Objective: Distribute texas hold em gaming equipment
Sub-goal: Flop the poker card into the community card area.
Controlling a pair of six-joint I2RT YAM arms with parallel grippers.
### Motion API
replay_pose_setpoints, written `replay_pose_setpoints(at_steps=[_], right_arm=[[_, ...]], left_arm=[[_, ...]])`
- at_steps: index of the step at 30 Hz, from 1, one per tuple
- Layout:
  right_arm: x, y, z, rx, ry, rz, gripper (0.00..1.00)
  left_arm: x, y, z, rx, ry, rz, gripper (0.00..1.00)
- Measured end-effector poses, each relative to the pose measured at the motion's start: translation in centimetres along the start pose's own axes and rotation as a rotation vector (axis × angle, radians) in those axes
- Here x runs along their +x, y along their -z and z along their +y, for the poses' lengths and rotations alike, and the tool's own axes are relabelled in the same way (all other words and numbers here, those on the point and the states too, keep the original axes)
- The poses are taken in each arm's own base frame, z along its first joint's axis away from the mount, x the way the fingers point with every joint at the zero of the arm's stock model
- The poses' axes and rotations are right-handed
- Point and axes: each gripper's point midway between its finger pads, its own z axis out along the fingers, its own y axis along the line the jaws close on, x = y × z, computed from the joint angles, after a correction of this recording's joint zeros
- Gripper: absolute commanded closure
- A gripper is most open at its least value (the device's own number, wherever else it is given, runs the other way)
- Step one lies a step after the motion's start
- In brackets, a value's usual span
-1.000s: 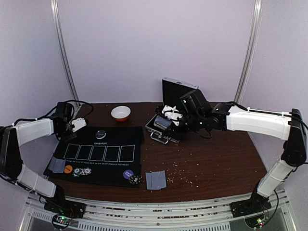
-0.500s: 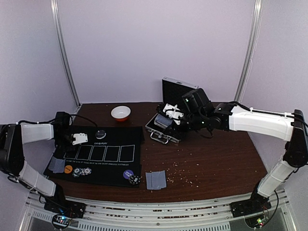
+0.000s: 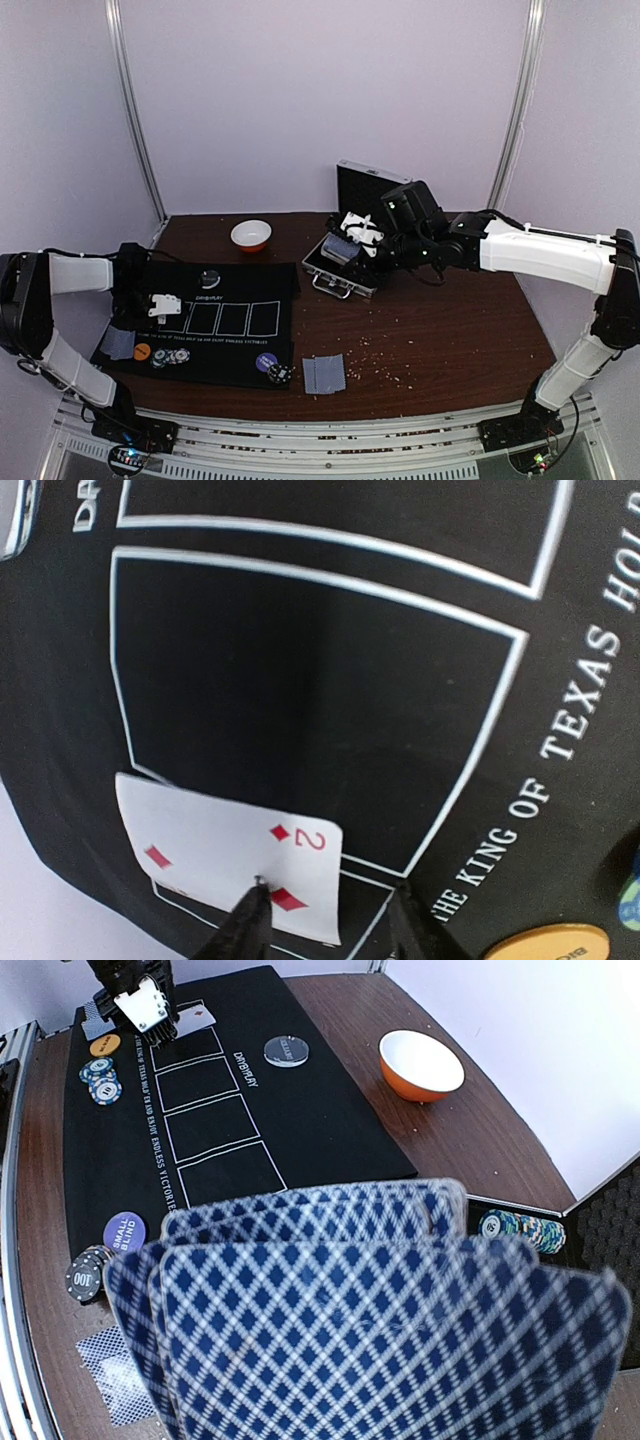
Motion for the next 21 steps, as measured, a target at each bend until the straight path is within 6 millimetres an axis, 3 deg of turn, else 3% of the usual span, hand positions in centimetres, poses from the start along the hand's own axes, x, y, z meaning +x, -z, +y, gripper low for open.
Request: replay_pose_setpoints(at_steps=[3, 5, 7, 9, 11, 15, 17, 19, 21], right_arm=[[-0.1, 0.1, 0.0, 0.001, 0.001, -0.002, 0.59], [-0.1, 0.1, 0.0, 0.001, 0.001, -0.003, 0.59], [-0.1, 0.1, 0.0, 0.001, 0.003, -0.002, 0.59], [-0.1, 0.1, 0.0, 0.001, 0.004, -0.002, 0.59], [0.0, 0.1, 0.0, 0.001, 0.006, -0.001, 0.59], [0.0, 0.1, 0.0, 0.003, 0.008, 0.0, 0.59], [0.0, 0.1, -0.1, 0.005, 0.008, 0.001, 0.59], [0.0, 0.1, -0.1, 0.008, 0.007, 0.003, 0.59], [0.2, 0.1, -0.1, 0.008, 0.007, 0.009, 0.59]], left_arm=[[0.3, 0.1, -0.1, 0.004, 0.007, 0.014, 0.36], [0.3, 0.3, 0.3, -0.004, 0.021, 0.017, 0.13], [0.3, 1.0, 0.8, -0.013, 0.036, 0.011, 0.02], [-0.2, 2.6, 2.4, -0.06, 0.089, -0.02, 0.02], [-1.0, 5.0, 5.2, -0.157, 0.162, -0.079, 0.02], [-2.7, 12.6, 12.7, -0.45, 0.429, -0.289, 0.02], [-3.1, 14.8, 14.7, -0.509, 0.57, -0.381, 0.02], [-3.2, 15.0, 16.1, -0.498, 0.747, -0.433, 0.02], [-3.0, 13.4, 16.5, -0.444, 0.918, -0.433, 0.02]])
